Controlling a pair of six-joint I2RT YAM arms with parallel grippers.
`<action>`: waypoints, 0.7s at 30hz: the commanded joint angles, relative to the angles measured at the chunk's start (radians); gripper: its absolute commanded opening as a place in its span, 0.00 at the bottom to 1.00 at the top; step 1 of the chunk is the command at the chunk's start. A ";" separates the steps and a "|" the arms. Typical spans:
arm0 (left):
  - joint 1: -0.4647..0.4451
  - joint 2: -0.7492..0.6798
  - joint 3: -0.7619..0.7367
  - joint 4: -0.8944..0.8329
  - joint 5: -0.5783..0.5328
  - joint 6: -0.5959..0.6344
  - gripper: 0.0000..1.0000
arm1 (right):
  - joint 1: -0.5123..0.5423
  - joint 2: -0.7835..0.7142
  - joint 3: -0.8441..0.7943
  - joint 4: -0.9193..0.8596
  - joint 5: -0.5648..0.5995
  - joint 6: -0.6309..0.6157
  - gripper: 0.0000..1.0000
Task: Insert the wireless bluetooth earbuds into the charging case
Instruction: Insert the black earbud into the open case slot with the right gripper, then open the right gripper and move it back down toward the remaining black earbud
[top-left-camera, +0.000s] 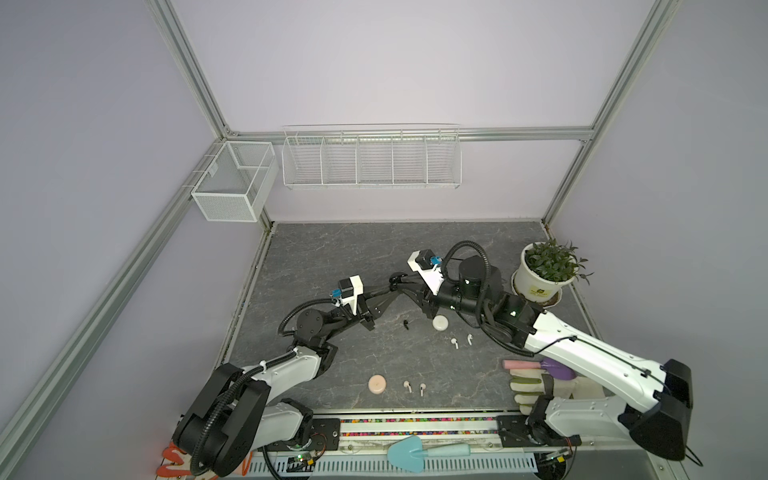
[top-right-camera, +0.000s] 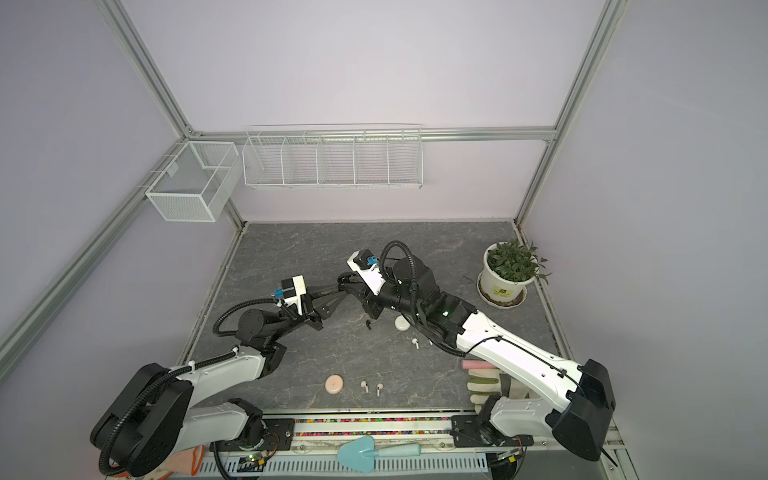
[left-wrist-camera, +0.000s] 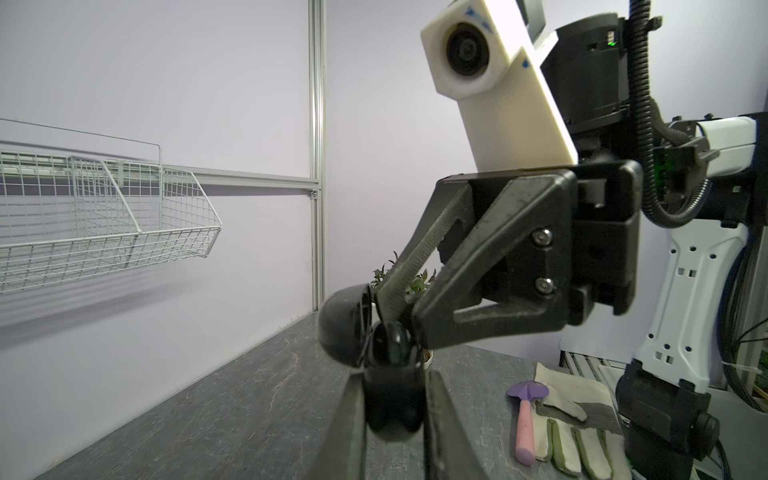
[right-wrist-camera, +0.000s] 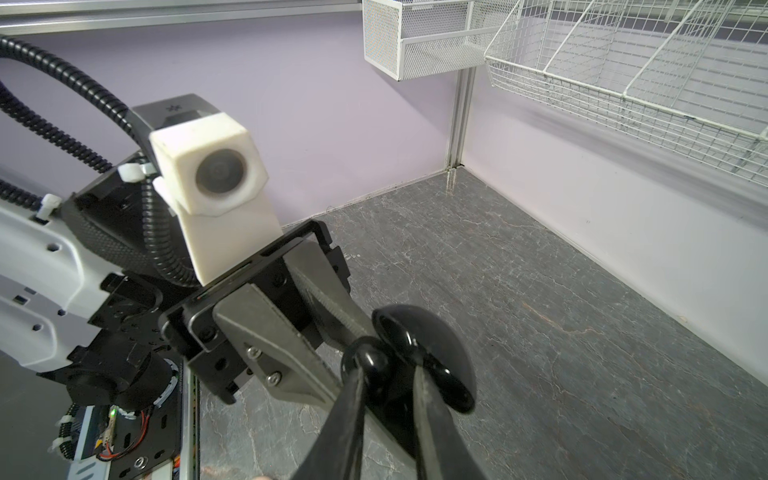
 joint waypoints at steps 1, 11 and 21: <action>-0.001 -0.024 -0.004 0.060 -0.007 0.009 0.00 | -0.006 -0.009 0.019 -0.053 0.008 -0.025 0.29; -0.001 -0.024 -0.024 0.059 -0.027 0.008 0.00 | 0.009 -0.102 0.093 -0.245 0.001 0.031 0.50; -0.001 -0.051 -0.082 0.055 -0.081 -0.047 0.00 | -0.047 -0.085 -0.050 -0.387 0.192 0.282 0.42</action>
